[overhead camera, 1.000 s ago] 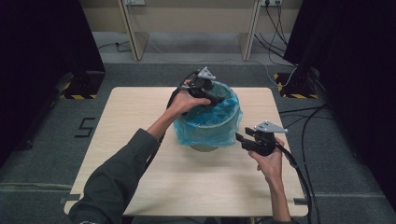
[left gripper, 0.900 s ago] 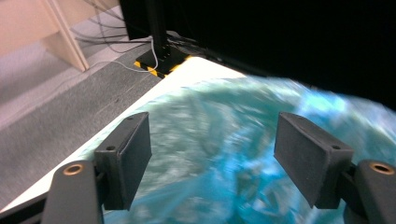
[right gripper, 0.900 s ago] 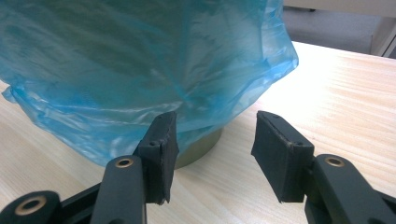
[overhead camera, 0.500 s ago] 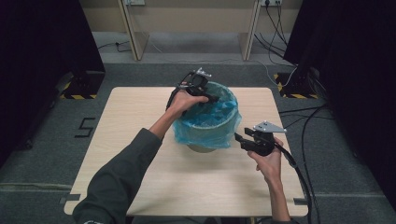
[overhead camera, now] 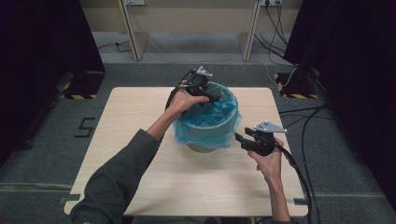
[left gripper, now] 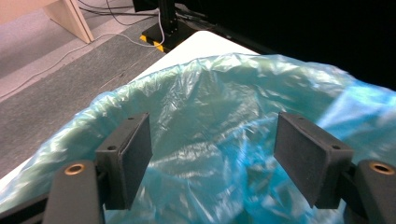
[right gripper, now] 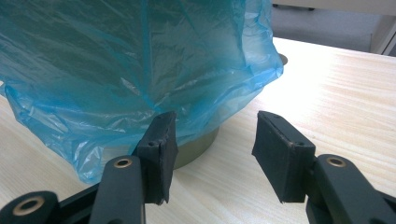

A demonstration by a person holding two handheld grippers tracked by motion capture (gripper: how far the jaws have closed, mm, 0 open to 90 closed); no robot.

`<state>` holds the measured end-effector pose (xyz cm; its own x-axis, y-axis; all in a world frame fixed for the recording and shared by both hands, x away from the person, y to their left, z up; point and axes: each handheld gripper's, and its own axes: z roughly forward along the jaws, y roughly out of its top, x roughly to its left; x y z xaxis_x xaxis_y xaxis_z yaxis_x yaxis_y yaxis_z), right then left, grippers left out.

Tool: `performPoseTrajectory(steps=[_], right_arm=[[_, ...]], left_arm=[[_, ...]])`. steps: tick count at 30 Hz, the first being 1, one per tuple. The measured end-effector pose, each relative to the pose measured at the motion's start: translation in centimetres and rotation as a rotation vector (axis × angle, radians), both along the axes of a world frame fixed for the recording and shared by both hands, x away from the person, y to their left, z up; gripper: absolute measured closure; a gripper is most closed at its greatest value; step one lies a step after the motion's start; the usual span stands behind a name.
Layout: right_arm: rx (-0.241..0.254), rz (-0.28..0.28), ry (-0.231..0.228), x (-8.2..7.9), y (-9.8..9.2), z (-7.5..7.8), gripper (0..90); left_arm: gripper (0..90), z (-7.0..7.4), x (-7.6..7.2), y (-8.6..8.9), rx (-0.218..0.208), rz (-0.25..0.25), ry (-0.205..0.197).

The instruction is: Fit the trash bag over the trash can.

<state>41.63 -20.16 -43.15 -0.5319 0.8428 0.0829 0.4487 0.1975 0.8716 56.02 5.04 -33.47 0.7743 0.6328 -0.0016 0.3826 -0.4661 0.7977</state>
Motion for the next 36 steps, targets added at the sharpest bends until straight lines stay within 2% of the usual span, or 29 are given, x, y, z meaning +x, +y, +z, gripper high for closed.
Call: performPoseTrajectory(steps=[3,8,13,20,23,26,32,36], right_arm=[[0.000,0.000,-0.001,0.0,0.0,0.0,48.9],[-0.005,-0.001,0.002,0.1,0.1,-0.1,48.6],[-0.004,-0.001,-0.003,0.1,0.0,-0.1,48.3],[-0.003,-0.003,0.007,0.2,0.0,-0.2,48.1],[0.003,-0.002,0.003,0.2,-0.1,-0.2,48.1],[0.003,-0.004,0.004,0.2,-0.1,-0.2,48.1],[0.007,-0.010,0.005,0.1,-0.1,-0.1,47.8],[0.009,-0.012,0.000,0.1,-0.3,0.0,47.6]], left_arm=[[27.8,0.2,-0.5,0.0,0.000,-0.014,0.021],[28.7,-0.7,-1.0,-1.2,0.024,-0.065,0.040],[29.5,-2.2,-0.1,-2.2,0.022,-0.068,0.075],[28.3,-3.4,0.4,-2.8,0.024,-0.064,0.069],[28.2,-2.9,0.1,-2.7,0.019,-0.070,0.053],[27.8,-2.0,-0.2,-2.4,-0.005,-0.059,0.020],[27.5,-0.1,-0.9,-1.3,-0.035,-0.053,-0.017],[27.3,1.3,-1.2,0.1,-0.031,-0.055,-0.019]])
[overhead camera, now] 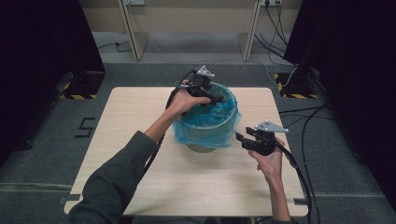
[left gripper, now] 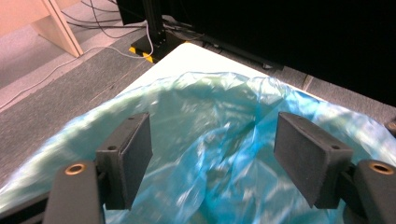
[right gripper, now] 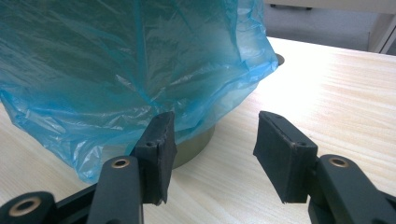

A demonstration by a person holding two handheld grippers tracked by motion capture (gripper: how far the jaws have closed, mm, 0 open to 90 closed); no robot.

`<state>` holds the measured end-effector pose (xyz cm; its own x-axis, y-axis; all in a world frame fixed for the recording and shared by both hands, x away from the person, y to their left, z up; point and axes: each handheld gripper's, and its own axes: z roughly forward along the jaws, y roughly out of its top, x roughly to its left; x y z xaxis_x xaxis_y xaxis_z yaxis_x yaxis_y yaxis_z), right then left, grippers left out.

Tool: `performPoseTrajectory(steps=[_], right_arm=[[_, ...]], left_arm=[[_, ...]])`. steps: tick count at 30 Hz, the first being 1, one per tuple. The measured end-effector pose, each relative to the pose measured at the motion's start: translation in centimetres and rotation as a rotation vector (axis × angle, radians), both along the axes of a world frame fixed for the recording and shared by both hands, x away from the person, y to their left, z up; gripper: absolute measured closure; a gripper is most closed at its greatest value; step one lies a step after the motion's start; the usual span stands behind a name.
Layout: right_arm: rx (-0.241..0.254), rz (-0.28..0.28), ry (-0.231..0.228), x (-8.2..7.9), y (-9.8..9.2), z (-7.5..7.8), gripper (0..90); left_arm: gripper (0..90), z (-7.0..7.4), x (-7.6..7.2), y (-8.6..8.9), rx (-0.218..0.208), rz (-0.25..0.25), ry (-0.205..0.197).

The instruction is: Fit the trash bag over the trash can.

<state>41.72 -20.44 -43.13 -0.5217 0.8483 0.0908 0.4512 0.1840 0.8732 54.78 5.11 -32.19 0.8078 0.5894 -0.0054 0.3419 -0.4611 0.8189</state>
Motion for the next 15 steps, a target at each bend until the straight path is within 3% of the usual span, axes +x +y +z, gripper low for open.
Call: performPoseTrajectory(steps=[7,13,15], right_arm=[[-0.004,-0.003,0.002,0.0,0.0,0.0,47.5],[-0.005,-0.001,0.001,0.0,0.0,-0.1,47.5],[-0.002,-0.004,0.000,-0.1,-0.1,-0.1,47.5]], left_arm=[[27.2,0.8,-0.2,2.9,0.073,0.005,0.039],[27.2,1.0,-0.5,4.8,0.073,0.003,0.049],[27.2,1.1,-0.7,5.6,0.060,0.001,0.034]])
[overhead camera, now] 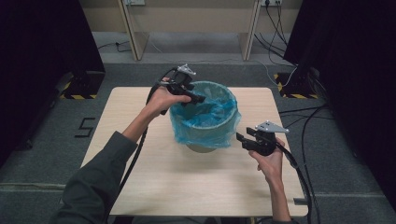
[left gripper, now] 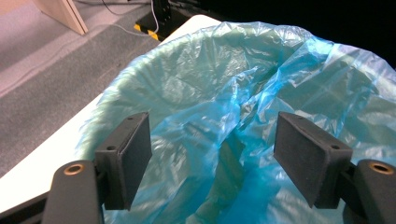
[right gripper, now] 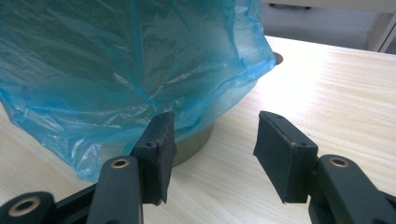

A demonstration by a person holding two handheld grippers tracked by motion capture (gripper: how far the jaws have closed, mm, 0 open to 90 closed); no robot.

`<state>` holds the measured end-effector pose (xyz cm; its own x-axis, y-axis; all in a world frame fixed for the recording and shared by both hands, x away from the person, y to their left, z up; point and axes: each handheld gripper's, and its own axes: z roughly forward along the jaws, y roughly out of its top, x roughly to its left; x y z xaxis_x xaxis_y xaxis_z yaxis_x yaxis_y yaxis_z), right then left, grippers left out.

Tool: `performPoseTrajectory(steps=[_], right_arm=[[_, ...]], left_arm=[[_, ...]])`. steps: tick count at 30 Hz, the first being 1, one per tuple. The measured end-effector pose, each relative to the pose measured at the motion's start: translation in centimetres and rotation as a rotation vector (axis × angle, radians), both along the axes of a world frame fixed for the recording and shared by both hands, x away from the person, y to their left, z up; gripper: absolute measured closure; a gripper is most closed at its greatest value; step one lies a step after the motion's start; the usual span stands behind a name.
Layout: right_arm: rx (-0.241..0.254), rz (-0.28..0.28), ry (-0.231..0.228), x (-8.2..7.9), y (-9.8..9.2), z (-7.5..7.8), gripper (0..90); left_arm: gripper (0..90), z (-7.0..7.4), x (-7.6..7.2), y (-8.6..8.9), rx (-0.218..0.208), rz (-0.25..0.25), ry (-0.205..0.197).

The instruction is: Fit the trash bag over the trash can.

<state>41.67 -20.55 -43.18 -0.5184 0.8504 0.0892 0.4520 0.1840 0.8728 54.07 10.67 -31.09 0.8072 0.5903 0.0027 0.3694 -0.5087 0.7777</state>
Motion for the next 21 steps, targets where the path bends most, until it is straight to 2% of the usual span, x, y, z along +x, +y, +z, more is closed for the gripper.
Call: performPoseTrajectory(steps=[5,9,15,17,21], right_arm=[[0.003,-0.007,0.004,-0.1,-0.3,-0.1,47.3],[-0.001,-0.013,0.004,-0.2,-0.6,-0.1,46.9],[-0.004,-0.033,0.021,-0.3,-1.1,-0.7,45.4],[-0.014,-0.037,0.033,-0.4,-1.3,-1.1,44.3],[-0.012,-0.044,0.046,-0.4,-1.5,-1.7,41.8]], left_arm=[[27.0,0.2,-1.1,2.9,-0.055,0.013,-0.036],[27.0,-0.3,-2.3,5.8,-0.107,0.038,-0.062],[26.7,-2.0,-4.4,10.1,-0.155,0.081,-0.083],[26.2,-2.7,-5.1,11.1,-0.181,0.094,-0.093],[25.4,-4.2,-6.3,12.8,-0.202,0.096,-0.099]])
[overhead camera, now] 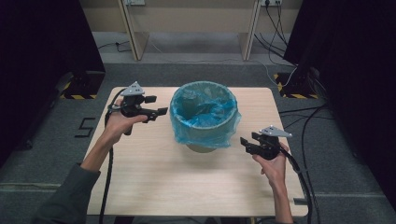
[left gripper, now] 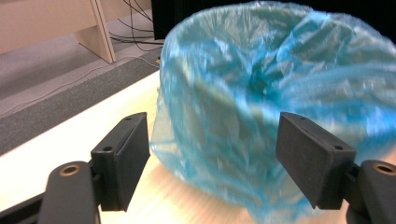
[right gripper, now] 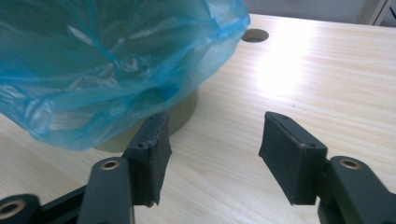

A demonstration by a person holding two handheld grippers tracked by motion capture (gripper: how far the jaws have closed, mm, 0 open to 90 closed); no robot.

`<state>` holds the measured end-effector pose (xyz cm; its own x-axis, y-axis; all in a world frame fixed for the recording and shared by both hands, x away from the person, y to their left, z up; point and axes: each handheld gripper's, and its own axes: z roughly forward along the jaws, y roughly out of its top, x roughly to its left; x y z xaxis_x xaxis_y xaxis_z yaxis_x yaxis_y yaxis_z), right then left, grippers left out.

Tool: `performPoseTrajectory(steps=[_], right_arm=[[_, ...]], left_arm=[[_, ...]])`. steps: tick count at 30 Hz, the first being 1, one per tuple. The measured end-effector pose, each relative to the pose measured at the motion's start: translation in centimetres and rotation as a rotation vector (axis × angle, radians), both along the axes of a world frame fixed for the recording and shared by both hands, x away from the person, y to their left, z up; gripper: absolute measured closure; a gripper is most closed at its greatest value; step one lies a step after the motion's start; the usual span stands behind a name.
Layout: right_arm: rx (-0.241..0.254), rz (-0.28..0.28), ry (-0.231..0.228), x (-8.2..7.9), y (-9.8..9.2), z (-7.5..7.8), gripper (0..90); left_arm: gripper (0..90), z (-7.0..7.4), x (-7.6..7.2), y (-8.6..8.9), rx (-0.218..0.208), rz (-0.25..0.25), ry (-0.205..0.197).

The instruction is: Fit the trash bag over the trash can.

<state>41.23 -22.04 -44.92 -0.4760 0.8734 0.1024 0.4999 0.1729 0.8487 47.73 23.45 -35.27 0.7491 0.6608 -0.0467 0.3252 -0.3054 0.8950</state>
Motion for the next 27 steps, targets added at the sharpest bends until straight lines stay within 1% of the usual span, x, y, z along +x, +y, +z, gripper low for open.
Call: performPoseTrajectory(steps=[2,4,6,10,12,13,16,19,22,24,27], right_arm=[[0.000,-0.004,0.006,0.0,-0.1,-0.3,39.7],[-0.013,-0.008,0.011,0.1,-0.2,-0.6,38.0],[-0.014,-0.010,0.015,0.1,-0.2,-0.9,36.6],[-0.037,-0.021,0.028,0.1,-0.4,-1.3,34.6],[-0.036,-0.024,0.031,0.0,-0.5,-1.5,34.5],[-0.039,-0.028,0.035,0.0,-0.5,-1.5,34.5],[-0.041,-0.038,0.042,-0.1,-0.6,-1.7,33.5],[-0.046,-0.039,0.045,-0.5,-0.7,-2.0,32.8],[-0.056,-0.047,0.054,-0.7,-0.8,-2.5,31.0],[-0.066,-0.051,0.064,-1.0,-0.9,-2.8,29.8],[-0.087,-0.060,0.072,-1.6,-0.9,-3.5,27.5]], left_arm=[[24.8,-0.7,-0.6,0.6,-0.013,0.005,-0.004],[24.4,-1.4,-1.2,1.0,-0.014,0.007,-0.014],[23.6,-2.1,-1.9,1.5,-0.013,0.011,-0.018],[22.1,-4.1,-3.2,2.6,-0.022,0.022,-0.013],[21.4,-5.1,-3.7,3.1,-0.018,0.035,-0.006],[20.4,-5.6,-4.0,3.3,-0.014,0.046,-0.011],[19.4,-7.1,-4.8,4.0,0.014,0.052,-0.001],[19.4,-8.7,-5.6,4.7,0.052,0.061,0.004],[19.4,-9.8,-6.1,5.1,0.062,0.070,0.009],[19.5,-10.7,-6.4,5.4,0.067,0.067,0.030],[19.5,-12.1,-6.9,5.6,0.086,0.063,0.044]])
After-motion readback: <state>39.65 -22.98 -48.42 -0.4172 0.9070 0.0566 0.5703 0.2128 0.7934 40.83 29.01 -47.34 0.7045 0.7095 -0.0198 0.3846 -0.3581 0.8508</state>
